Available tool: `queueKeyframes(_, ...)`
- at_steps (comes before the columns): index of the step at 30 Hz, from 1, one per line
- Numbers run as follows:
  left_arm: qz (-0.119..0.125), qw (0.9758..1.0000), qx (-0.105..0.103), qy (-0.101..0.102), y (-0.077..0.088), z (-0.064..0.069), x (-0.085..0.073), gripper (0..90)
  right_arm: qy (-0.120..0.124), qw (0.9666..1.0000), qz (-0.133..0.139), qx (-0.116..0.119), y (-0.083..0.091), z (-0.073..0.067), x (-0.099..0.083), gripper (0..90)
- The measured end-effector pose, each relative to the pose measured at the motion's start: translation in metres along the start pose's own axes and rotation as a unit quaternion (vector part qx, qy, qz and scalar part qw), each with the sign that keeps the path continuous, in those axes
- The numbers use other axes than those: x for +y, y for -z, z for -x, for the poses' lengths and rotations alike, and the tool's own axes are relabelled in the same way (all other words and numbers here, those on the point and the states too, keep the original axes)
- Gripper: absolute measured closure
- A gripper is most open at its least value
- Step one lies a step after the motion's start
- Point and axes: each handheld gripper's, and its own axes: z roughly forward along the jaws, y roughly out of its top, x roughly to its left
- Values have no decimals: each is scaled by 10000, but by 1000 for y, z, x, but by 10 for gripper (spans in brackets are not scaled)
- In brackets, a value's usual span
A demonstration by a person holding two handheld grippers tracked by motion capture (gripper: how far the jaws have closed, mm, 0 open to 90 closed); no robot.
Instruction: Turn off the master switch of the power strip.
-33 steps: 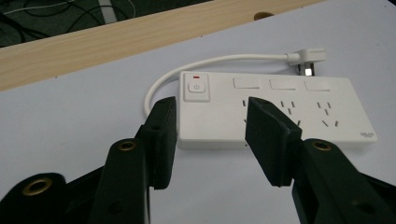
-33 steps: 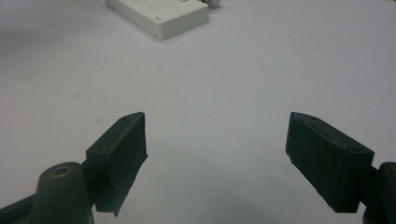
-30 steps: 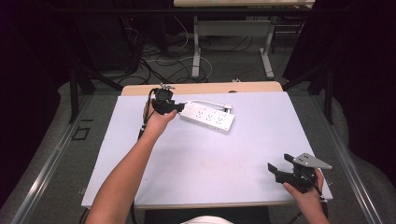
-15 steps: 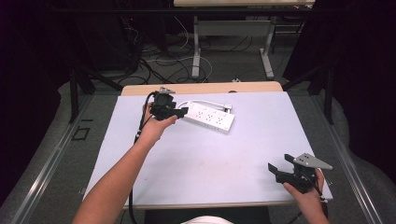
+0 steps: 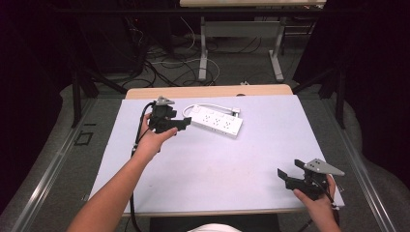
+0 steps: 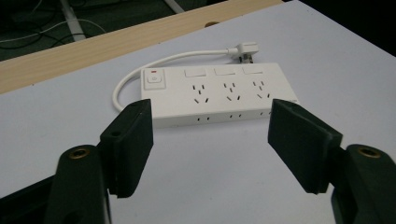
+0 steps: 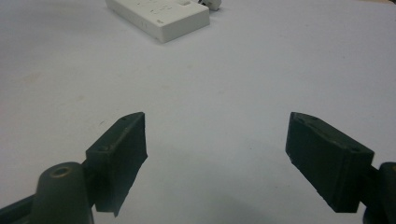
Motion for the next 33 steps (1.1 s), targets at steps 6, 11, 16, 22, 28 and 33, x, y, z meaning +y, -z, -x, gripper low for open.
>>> queueKeyframes(6, 51, 9999, -11, 120, 10, 3, -9, 172, 13, 10000, 17, 31, 0, 0, 0, 198)
queueKeyframes(11, 71, 9999, 86, 86, 17, 5, -19, 74, -40, 10000, 43, 16, -1, -2, 0, 198)
queueKeyframes(16, 32, 9999, -50, 124, 27, 4, -31, 3, 37, 10000, 5, 39, 0, -2, 1, 198)
queueKeyframes(22, 109, 9995, 117, 277, 42, 2, -45, 3, 10, 10000, 6, 40, -1, -5, 2, 198)
queueKeyframes(28, 184, 9986, 231, 432, 57, 0, -61, 3, 5, 10000, -12, 45, -1, -5, 2, 198)
queueKeyframes(33, 170, 9983, 404, 393, 69, -2, -75, 2, 8, 10000, -14, 50, -1, -5, 2, 198)
